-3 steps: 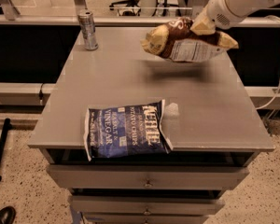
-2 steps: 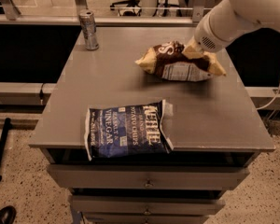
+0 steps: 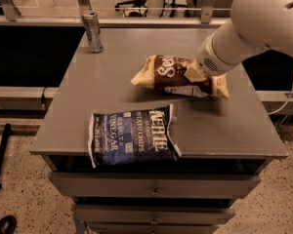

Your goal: Move brown chip bag near blue chip bag

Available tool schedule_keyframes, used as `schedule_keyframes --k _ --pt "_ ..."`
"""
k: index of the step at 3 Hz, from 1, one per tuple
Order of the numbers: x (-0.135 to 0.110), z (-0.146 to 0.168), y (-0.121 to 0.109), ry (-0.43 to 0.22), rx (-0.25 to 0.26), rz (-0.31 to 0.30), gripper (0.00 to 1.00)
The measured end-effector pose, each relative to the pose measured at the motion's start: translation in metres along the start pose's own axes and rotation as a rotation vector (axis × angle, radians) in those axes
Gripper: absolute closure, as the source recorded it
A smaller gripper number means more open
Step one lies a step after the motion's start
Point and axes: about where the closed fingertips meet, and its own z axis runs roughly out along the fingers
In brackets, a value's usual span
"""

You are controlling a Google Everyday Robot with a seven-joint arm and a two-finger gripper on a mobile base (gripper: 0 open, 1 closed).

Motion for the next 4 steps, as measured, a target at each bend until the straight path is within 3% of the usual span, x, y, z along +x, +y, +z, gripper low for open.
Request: schedule_keyframes --k 2,3,4 --pt "0.006 -0.048 0.031 -0.067 -0.064 -0.012 1.0" --pt "0.005 -0.048 0.048 -0.063 -0.111 -0.033 0.86" --pt "0.006 -0.046 0.063 -0.054 -0.154 -0.048 0.62"
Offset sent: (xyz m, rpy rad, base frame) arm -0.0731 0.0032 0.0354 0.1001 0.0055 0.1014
